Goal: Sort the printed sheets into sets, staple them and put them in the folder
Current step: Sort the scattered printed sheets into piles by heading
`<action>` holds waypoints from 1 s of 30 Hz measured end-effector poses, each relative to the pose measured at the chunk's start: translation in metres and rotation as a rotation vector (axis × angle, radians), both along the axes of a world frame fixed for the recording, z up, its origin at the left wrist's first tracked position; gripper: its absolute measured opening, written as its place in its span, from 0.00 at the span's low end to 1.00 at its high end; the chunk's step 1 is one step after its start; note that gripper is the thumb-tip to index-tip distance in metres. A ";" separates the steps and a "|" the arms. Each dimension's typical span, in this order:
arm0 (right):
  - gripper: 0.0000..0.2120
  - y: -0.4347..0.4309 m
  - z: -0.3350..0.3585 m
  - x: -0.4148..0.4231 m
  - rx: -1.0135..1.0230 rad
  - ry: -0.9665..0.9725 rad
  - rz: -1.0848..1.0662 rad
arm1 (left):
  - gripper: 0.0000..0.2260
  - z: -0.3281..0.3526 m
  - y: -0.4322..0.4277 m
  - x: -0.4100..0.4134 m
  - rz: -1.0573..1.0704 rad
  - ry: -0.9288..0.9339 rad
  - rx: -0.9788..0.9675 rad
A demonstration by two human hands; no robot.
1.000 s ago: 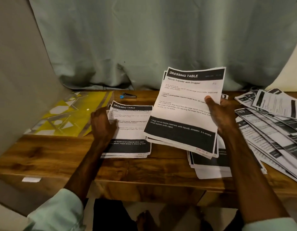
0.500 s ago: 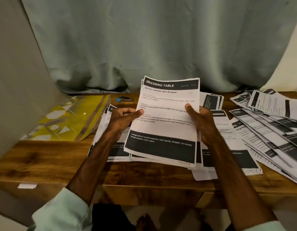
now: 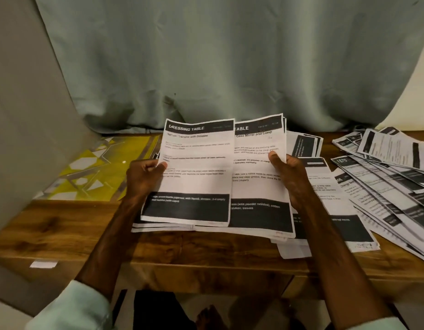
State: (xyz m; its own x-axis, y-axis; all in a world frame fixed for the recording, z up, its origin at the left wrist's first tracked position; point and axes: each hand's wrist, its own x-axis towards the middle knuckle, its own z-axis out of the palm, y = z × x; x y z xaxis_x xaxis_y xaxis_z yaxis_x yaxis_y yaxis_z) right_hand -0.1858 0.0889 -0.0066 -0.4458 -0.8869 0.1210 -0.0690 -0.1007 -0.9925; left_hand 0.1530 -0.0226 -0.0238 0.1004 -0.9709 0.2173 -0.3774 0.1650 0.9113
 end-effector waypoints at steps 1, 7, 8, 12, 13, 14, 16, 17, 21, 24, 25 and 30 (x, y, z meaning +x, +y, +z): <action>0.13 0.000 0.001 -0.001 0.000 0.013 -0.017 | 0.07 -0.004 -0.004 0.006 0.075 -0.084 -0.025; 0.12 0.002 0.008 -0.012 -0.018 0.037 -0.104 | 0.12 -0.023 -0.003 0.021 0.200 -0.391 -0.115; 0.11 0.002 0.011 -0.014 -0.024 0.028 -0.108 | 0.11 -0.026 -0.002 0.019 0.213 -0.427 -0.114; 0.08 0.007 0.025 -0.020 -0.046 -0.015 -0.106 | 0.09 -0.029 0.000 0.006 0.199 -0.461 -0.081; 0.08 0.008 0.028 -0.020 -0.047 -0.035 -0.099 | 0.12 -0.029 0.001 0.002 0.193 -0.486 -0.080; 0.08 0.008 0.029 -0.020 -0.043 -0.051 -0.087 | 0.17 -0.029 0.002 -0.002 0.205 -0.543 -0.087; 0.08 0.007 0.028 -0.019 -0.027 -0.061 -0.064 | 0.25 -0.026 0.006 -0.012 0.250 -0.601 -0.156; 0.09 0.008 0.027 -0.016 -0.016 -0.054 -0.057 | 0.25 -0.023 0.012 -0.020 0.225 -0.563 -0.207; 0.05 0.007 0.015 -0.001 -0.004 -0.038 -0.008 | 0.18 0.018 0.044 -0.059 -0.249 0.048 0.097; 0.12 0.006 0.006 0.013 -0.020 -0.057 0.016 | 0.21 0.034 0.057 -0.071 -0.401 0.255 0.309; 0.13 0.007 0.004 0.016 -0.028 -0.064 0.016 | 0.20 0.034 0.058 -0.072 -0.404 0.266 0.307; 0.13 0.006 0.000 0.022 -0.063 -0.117 0.024 | 0.15 0.026 0.052 -0.065 -0.310 0.331 0.306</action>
